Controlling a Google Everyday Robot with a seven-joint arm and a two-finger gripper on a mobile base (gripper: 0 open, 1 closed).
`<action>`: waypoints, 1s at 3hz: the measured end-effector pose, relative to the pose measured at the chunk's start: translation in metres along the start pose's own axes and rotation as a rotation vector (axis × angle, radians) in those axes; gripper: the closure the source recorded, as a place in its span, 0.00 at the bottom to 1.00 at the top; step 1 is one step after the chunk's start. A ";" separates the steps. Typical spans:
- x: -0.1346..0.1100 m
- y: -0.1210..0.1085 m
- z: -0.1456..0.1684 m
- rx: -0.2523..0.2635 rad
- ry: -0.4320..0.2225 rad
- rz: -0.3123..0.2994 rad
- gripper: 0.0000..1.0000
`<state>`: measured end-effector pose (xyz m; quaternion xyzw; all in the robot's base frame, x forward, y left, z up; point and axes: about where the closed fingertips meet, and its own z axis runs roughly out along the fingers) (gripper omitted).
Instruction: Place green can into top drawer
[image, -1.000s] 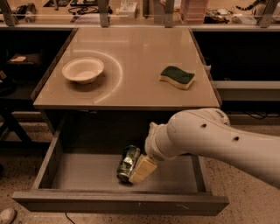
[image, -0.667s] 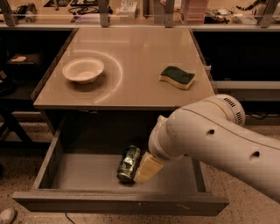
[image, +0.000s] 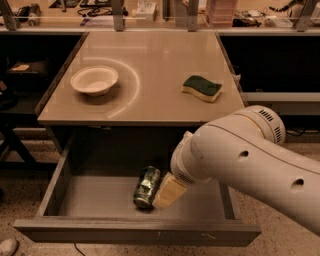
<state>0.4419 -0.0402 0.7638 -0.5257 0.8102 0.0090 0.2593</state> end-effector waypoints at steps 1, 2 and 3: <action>0.024 -0.033 -0.040 0.090 0.037 0.096 0.00; 0.059 -0.068 -0.117 0.240 0.120 0.218 0.00; 0.091 -0.088 -0.188 0.372 0.214 0.322 0.00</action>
Offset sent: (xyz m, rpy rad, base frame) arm -0.0453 -0.2079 0.1835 -0.2082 -0.1446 -0.5861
